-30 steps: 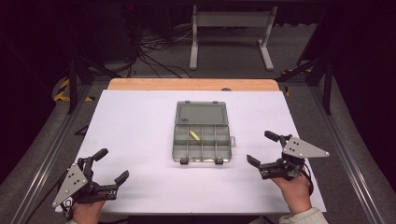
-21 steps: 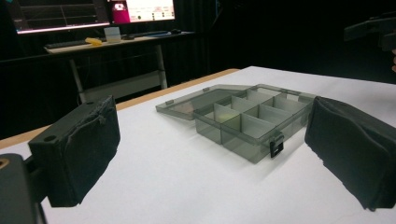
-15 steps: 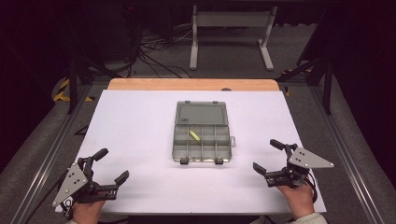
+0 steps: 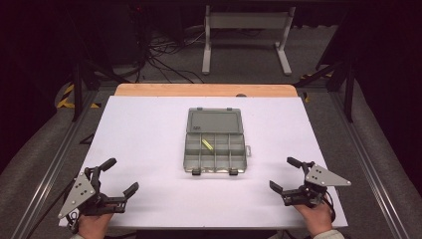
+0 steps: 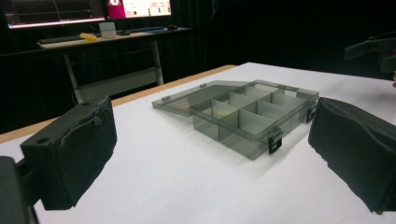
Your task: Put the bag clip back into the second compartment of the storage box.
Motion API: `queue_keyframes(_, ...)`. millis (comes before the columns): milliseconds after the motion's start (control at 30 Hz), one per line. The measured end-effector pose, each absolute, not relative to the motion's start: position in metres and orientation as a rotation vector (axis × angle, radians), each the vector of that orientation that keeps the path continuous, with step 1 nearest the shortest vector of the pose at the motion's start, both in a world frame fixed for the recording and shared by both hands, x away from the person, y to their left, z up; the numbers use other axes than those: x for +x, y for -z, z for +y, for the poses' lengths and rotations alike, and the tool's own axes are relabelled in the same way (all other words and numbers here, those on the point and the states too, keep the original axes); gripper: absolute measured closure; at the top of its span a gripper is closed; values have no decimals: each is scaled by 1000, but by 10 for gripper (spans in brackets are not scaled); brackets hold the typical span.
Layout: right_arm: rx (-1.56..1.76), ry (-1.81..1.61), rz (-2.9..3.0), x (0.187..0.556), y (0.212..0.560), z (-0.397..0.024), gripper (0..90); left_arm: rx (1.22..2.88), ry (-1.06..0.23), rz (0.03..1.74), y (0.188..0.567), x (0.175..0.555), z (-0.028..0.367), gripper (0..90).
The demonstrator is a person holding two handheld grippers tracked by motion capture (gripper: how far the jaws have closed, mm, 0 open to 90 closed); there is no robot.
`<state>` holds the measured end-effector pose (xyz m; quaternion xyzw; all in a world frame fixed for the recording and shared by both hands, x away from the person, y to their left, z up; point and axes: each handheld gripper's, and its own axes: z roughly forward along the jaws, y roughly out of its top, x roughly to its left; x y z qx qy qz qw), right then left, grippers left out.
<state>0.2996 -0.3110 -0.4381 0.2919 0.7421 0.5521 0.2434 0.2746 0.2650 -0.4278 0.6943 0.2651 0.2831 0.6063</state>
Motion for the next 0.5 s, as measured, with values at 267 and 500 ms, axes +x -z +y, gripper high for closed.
queue_keyframes(267, 825, -1480, 2043, 301, 443, -308, 1, 1595, -636, 622, 430, 278, 267, 7)
queue_keyframes(500, 824, -1484, 2062, 302, 444, -305, 0, 1591, -636, 625, 431, 278, 266, 6)
